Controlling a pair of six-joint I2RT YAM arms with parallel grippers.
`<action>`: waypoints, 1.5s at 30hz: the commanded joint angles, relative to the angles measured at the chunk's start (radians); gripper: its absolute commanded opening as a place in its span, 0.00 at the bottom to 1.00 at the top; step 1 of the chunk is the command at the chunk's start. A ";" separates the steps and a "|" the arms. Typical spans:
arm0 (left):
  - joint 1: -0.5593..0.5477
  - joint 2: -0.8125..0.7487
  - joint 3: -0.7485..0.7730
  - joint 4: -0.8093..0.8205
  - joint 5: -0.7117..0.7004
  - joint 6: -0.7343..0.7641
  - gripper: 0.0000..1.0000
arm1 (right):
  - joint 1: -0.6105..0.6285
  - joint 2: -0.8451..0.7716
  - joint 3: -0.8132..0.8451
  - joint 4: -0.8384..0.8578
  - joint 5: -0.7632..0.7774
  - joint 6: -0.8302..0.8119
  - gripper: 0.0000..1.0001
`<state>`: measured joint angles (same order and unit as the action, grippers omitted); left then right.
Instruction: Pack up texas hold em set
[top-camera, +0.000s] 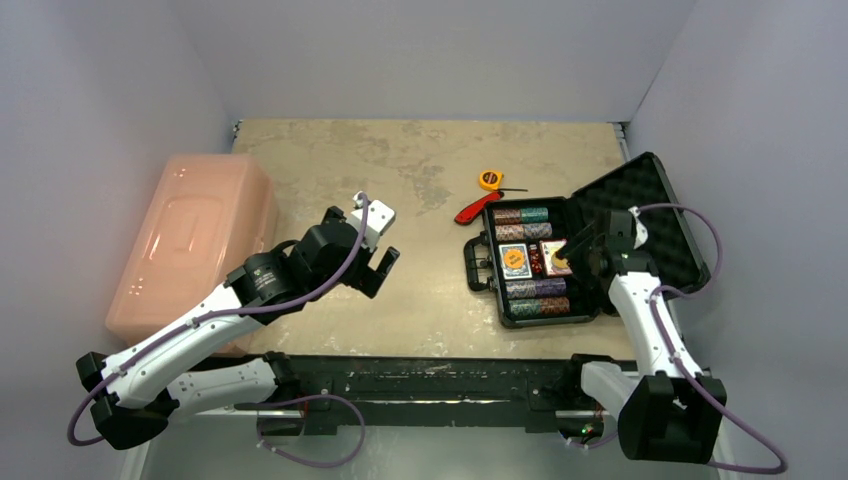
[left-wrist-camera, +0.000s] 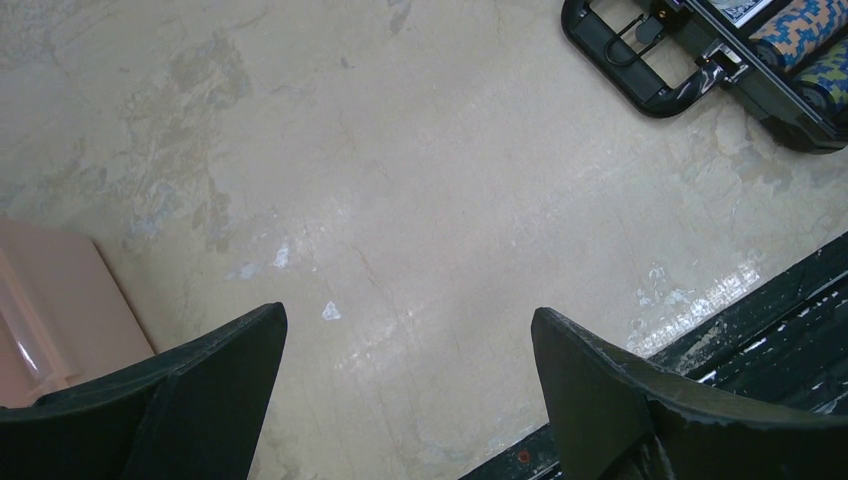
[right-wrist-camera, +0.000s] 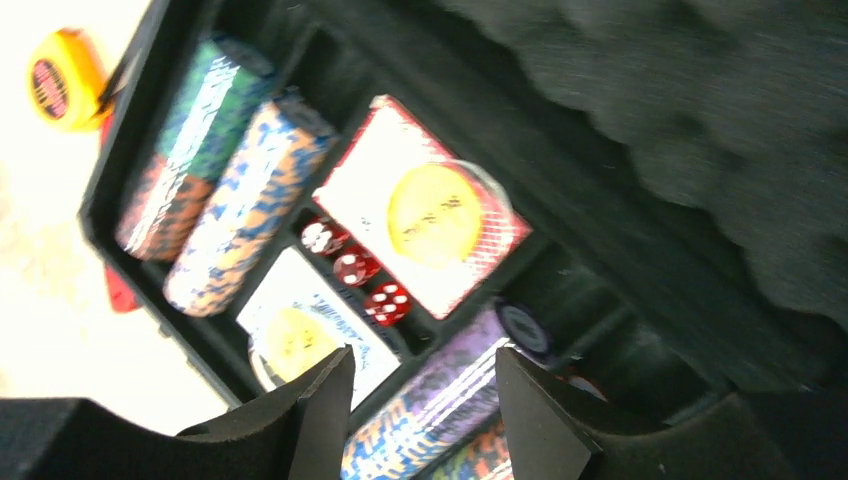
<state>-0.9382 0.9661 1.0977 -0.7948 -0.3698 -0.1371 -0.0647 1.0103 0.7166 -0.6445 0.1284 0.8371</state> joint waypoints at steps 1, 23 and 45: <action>-0.001 -0.019 0.031 0.003 -0.026 0.016 0.92 | 0.005 0.033 0.066 0.136 -0.194 -0.141 0.57; -0.001 -0.023 0.026 0.007 -0.057 0.021 0.92 | 0.263 0.384 0.299 0.376 -0.196 -0.221 0.07; -0.001 -0.021 0.022 0.007 -0.070 0.025 0.92 | 0.364 0.738 0.499 0.364 -0.076 -0.275 0.00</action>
<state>-0.9382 0.9554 1.0977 -0.7952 -0.4240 -0.1337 0.2878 1.7290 1.1698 -0.2989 0.0082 0.5819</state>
